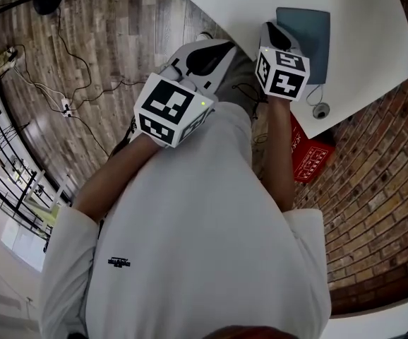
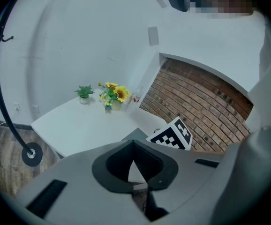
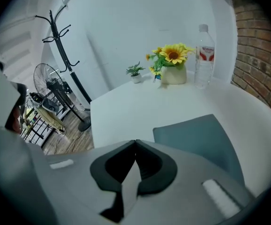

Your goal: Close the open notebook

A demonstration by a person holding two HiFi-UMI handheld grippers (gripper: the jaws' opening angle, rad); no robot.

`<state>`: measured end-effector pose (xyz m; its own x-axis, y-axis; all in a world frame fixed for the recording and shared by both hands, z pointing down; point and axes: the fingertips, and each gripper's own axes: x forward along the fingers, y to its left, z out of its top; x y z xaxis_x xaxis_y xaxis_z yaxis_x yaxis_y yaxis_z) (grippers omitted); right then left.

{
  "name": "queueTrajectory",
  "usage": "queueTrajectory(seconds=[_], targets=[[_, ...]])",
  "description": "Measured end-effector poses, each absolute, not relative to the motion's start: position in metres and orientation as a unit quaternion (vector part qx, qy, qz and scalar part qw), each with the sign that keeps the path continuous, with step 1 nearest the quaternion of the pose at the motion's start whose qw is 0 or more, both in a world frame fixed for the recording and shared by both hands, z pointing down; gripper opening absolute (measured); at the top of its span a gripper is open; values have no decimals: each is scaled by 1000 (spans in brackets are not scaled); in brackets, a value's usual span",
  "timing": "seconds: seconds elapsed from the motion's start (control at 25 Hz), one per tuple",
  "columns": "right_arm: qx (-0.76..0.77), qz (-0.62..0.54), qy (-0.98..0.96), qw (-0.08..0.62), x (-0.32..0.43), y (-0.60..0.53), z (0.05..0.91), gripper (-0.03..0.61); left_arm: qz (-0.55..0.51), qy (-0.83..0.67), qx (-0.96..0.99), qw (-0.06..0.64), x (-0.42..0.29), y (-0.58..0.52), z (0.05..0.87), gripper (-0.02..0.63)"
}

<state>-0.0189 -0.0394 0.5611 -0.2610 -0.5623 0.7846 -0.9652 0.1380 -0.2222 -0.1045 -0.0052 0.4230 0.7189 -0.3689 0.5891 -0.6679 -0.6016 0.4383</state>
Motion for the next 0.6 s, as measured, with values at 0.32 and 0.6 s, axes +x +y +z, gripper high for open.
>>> queueTrajectory(seconds=[0.32,0.6], targets=[[547,365,-712,246,-20,-32,529,12,211,-295,875,322,-102,0,403,9],[554,350,-720,229,-19,-26,486,12,191,-296,882,314,-103,0,378,9]])
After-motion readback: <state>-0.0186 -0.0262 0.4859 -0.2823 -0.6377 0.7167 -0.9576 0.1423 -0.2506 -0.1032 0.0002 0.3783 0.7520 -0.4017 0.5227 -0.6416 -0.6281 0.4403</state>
